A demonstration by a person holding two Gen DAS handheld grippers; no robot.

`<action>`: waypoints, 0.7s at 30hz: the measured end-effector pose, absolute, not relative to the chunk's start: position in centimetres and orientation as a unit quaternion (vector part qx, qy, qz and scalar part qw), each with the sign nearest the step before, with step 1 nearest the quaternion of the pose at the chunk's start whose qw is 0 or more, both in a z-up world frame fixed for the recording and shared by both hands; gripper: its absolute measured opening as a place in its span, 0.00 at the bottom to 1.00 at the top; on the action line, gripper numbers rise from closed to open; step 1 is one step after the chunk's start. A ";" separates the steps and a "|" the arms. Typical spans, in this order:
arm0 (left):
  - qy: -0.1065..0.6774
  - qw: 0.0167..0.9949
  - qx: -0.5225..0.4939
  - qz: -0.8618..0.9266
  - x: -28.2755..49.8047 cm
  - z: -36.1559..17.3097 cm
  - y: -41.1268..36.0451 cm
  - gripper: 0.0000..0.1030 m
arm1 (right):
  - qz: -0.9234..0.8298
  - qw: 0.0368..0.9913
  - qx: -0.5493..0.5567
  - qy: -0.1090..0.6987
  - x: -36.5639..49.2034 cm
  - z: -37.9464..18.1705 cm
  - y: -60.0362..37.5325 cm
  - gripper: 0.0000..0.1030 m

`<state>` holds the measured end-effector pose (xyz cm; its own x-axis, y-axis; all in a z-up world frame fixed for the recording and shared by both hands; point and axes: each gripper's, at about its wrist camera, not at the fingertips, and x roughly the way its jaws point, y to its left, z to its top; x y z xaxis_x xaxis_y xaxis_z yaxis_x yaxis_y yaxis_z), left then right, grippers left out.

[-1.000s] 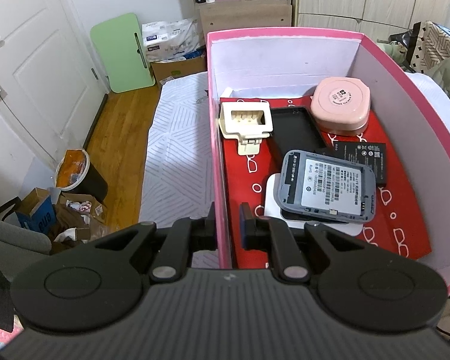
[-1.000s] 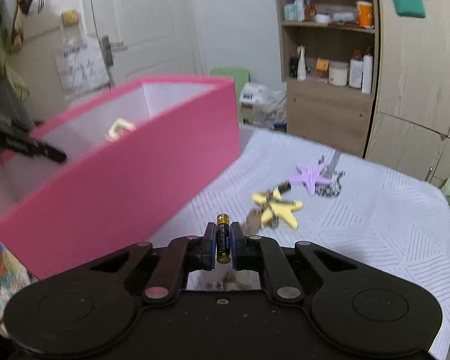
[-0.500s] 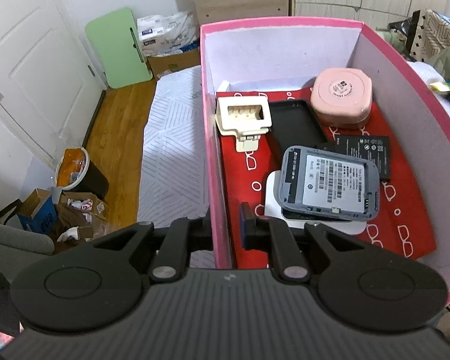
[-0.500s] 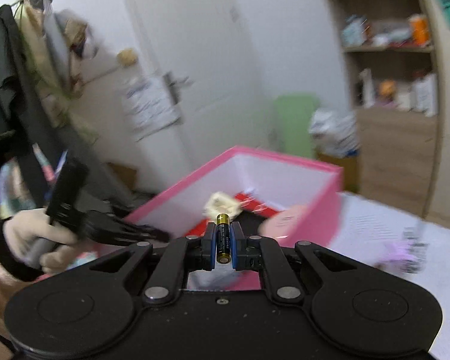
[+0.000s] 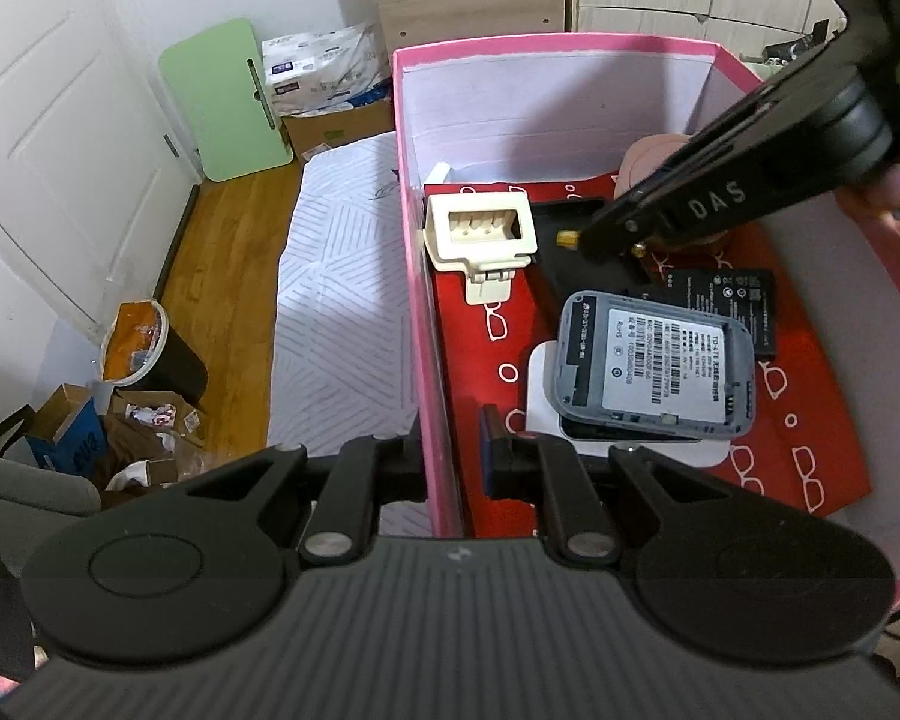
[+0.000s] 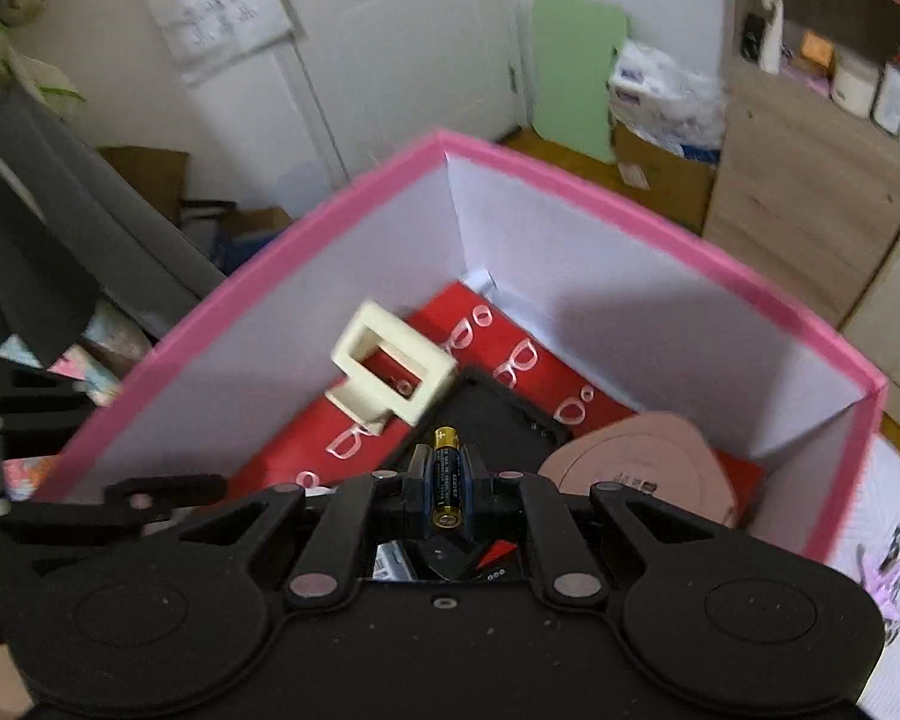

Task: Organize rigid objects
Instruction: 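Carry the AA battery into the pink box and release, then grasp a second AA battery beside the keys with the right gripper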

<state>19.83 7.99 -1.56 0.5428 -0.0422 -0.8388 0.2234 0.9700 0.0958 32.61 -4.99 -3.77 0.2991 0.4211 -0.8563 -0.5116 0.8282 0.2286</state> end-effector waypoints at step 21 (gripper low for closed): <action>0.464 0.879 0.093 -0.067 19.6 -1.3 7.9 0.11 | 0.363 0.826 0.164 0.399 25.3 0.2 -15.2 0.27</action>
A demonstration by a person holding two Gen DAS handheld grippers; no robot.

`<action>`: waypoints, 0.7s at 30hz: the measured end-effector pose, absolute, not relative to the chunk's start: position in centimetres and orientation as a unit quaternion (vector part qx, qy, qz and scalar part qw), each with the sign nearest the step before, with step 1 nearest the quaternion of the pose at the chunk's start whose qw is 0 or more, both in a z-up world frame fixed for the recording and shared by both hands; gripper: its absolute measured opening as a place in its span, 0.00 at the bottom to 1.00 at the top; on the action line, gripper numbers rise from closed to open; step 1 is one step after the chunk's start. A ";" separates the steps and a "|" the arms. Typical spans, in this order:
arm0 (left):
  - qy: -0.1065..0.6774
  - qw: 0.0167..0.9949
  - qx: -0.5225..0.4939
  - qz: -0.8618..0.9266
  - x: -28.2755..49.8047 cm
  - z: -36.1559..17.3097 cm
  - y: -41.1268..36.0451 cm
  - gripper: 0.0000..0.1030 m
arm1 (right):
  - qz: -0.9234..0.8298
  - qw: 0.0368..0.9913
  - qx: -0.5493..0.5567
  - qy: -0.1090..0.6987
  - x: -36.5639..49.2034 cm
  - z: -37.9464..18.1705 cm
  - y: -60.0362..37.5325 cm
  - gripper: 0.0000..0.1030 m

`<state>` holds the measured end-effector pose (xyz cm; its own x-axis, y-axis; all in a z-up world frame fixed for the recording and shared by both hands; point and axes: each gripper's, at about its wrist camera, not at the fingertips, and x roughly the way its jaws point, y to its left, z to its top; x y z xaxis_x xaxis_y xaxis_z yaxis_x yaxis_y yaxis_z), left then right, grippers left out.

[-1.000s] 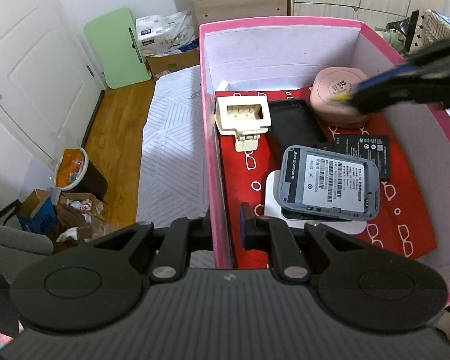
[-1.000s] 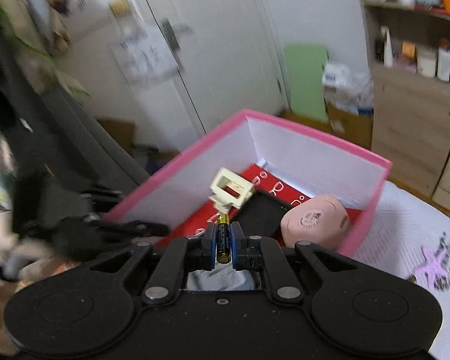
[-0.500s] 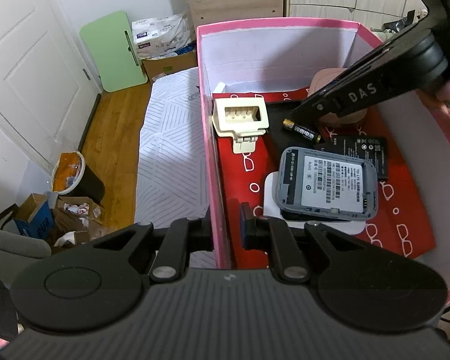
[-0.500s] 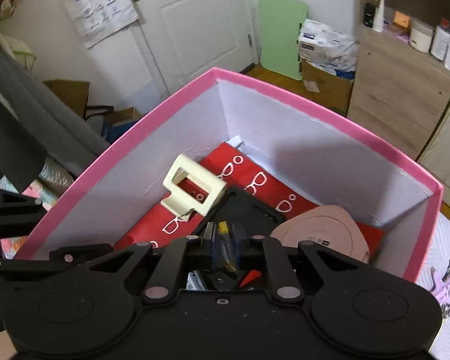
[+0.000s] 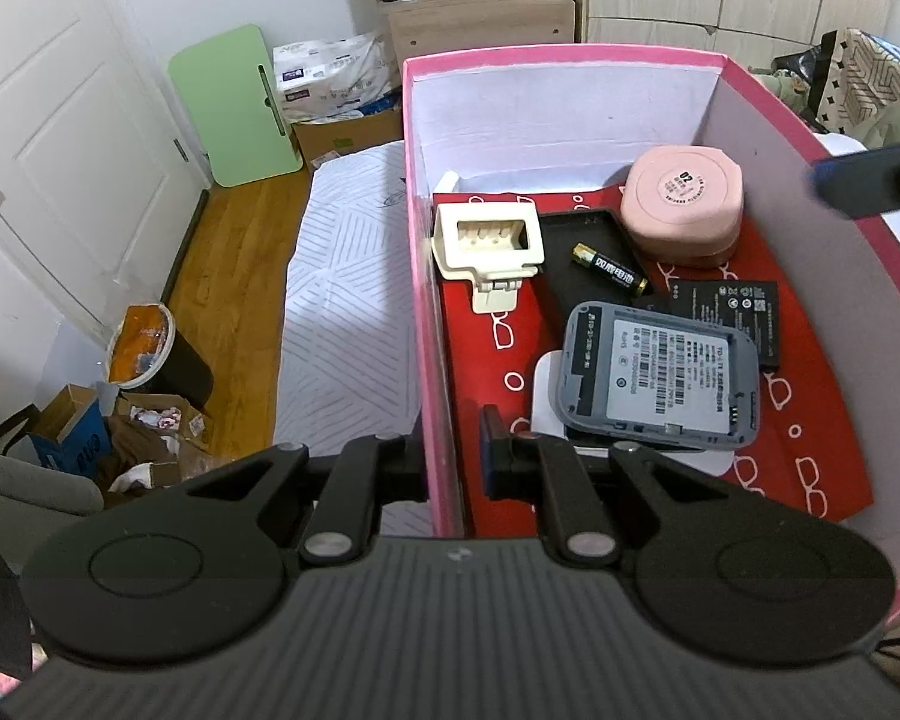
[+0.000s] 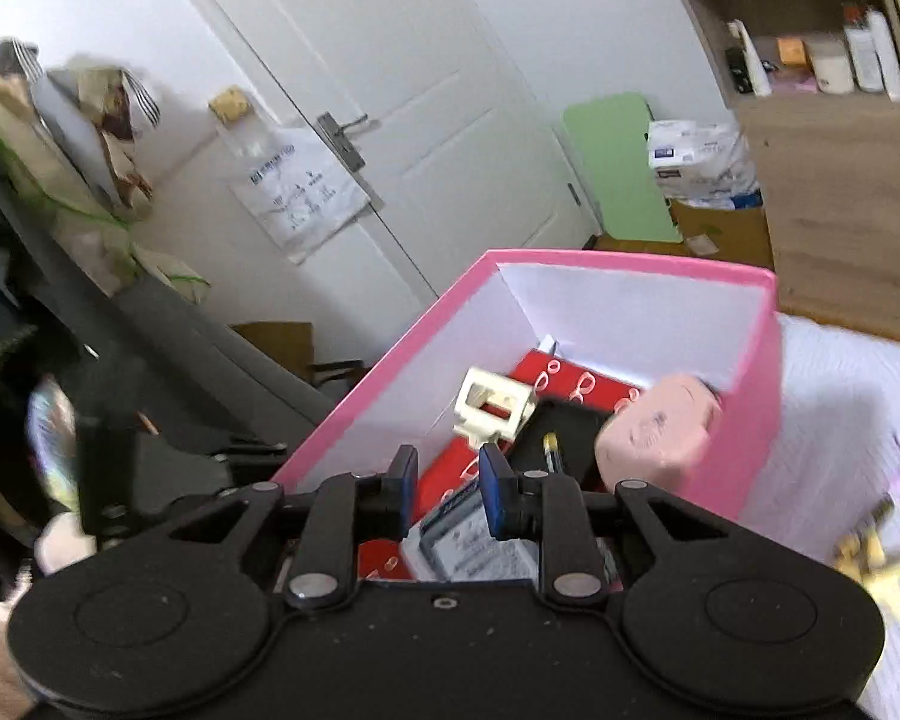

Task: Organize rigid objects
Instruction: 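Grasp a second AA battery beside the keys with the right gripper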

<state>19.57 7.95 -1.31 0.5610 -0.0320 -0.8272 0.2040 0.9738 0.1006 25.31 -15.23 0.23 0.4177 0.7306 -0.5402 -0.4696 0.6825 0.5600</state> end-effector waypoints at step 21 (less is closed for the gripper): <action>0.460 0.882 0.078 -0.068 19.6 -1.2 8.3 0.11 | 0.136 0.907 0.146 0.371 13.6 -7.4 -24.2 0.32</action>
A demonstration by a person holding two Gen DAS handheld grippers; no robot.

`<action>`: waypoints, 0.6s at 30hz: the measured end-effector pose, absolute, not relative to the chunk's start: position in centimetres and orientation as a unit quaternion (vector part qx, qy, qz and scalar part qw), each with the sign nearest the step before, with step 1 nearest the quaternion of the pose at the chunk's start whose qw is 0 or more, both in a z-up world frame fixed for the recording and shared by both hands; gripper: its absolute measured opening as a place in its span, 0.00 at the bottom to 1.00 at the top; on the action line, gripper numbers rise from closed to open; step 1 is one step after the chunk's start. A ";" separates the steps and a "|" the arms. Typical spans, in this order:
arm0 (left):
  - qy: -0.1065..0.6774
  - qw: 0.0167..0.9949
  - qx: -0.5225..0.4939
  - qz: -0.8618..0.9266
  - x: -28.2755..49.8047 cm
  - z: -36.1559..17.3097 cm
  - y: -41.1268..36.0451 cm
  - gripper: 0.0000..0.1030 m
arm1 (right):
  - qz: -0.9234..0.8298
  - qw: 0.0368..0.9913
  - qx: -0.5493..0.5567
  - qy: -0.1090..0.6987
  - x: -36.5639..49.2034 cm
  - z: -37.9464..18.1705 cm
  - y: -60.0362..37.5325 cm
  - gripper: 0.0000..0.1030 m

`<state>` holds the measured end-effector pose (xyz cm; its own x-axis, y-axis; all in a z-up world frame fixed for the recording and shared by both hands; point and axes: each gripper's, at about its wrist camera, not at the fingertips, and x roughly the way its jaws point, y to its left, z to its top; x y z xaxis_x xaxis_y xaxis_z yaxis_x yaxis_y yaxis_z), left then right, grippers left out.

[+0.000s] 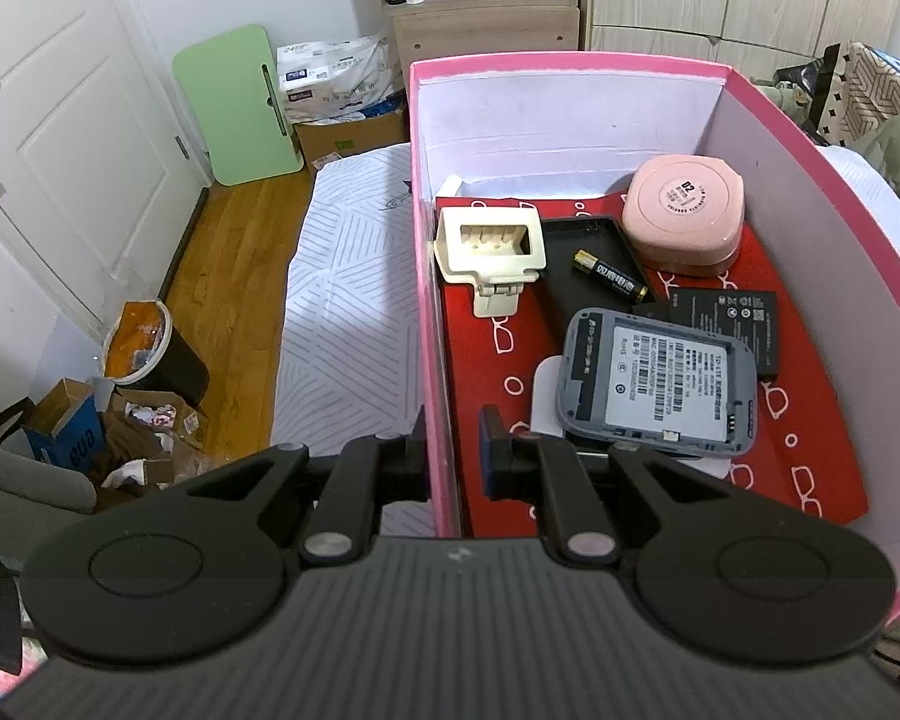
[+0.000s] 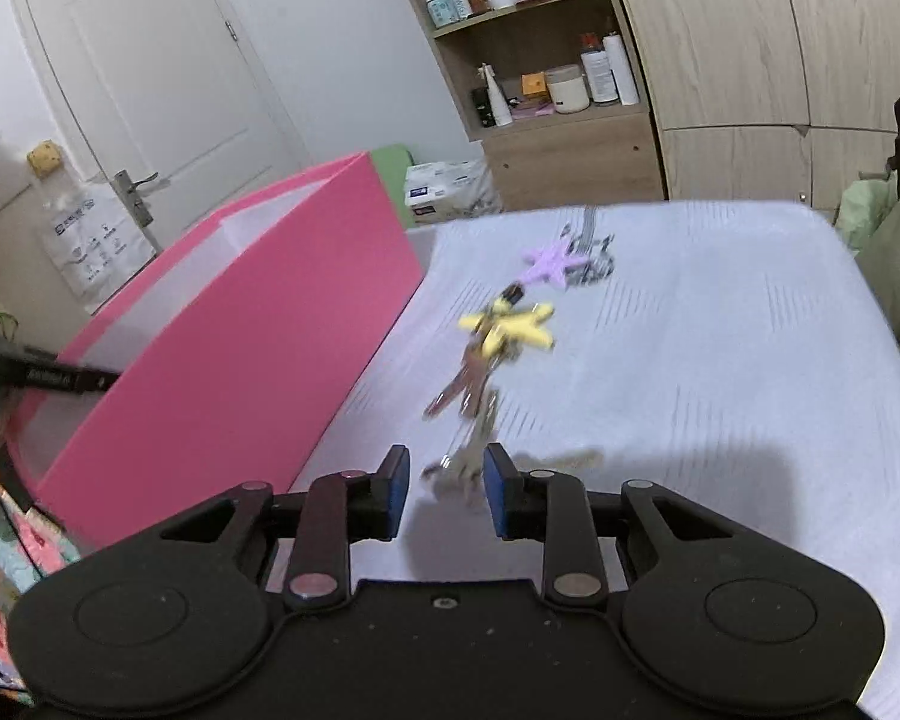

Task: Organize rigid objects
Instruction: 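Grasp a second AA battery beside the keys with the right gripper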

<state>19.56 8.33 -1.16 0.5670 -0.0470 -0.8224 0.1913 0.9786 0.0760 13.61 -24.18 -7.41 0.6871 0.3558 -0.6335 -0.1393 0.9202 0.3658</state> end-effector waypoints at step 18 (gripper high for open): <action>0.455 0.885 0.074 -0.069 19.5 -1.1 8.4 0.11 | -0.008 0.939 0.065 0.337 14.3 -9.0 -19.3 0.45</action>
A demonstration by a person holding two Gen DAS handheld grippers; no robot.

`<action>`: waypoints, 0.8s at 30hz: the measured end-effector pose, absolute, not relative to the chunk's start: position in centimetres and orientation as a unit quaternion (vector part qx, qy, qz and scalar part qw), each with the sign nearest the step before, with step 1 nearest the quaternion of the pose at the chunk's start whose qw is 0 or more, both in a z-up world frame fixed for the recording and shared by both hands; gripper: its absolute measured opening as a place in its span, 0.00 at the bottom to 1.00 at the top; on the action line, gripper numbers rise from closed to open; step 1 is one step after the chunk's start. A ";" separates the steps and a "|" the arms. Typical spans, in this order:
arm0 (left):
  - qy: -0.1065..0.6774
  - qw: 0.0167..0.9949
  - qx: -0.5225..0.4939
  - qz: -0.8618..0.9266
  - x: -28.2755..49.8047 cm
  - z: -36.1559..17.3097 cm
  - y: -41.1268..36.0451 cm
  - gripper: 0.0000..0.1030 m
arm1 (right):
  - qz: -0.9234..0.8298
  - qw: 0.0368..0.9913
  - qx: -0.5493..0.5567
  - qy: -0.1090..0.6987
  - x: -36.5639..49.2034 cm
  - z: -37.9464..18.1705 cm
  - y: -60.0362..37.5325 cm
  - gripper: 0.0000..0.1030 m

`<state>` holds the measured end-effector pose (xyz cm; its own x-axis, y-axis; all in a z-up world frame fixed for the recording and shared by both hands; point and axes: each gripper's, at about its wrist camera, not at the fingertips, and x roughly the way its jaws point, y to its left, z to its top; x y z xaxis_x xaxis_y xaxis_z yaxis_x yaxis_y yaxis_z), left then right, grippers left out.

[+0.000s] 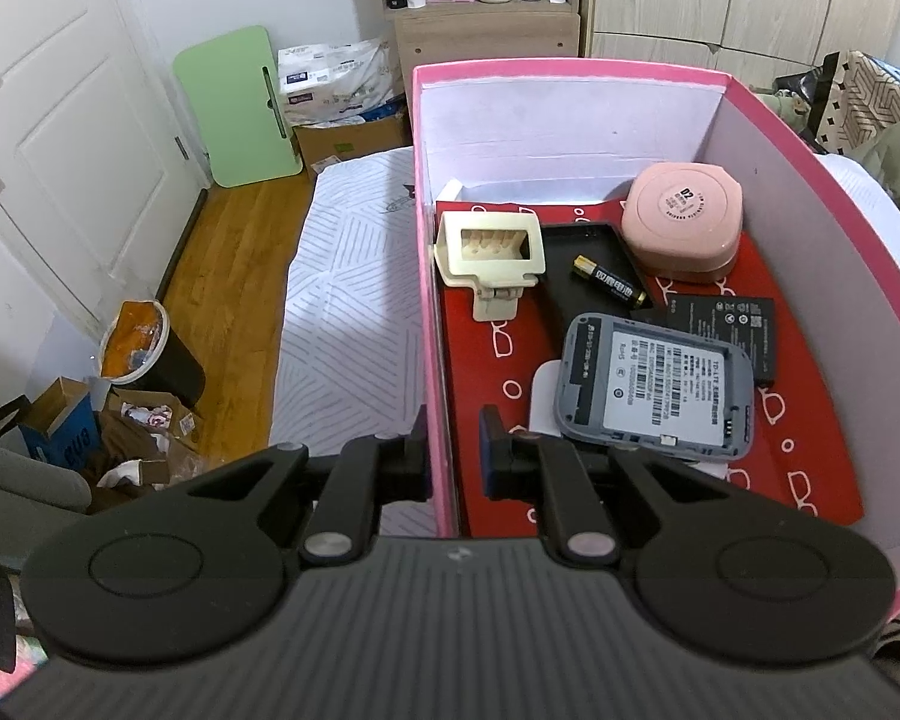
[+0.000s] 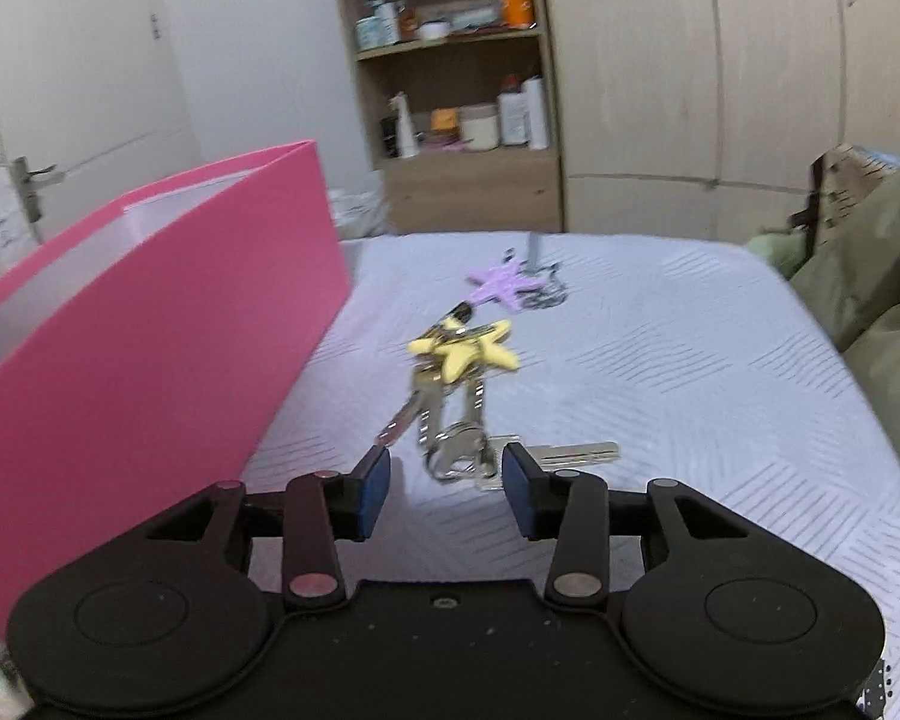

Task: Organize rigid objects
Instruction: 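Grasp a second AA battery beside the keys with the right gripper, then carry the second AA battery into the box and release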

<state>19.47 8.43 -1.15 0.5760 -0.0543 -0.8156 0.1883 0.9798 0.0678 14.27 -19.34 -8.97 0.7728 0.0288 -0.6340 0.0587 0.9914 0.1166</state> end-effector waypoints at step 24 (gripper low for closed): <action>0.445 0.891 0.063 -0.067 19.3 -1.0 8.7 0.11 | 0.080 0.965 0.081 0.237 12.4 -4.7 -19.7 0.04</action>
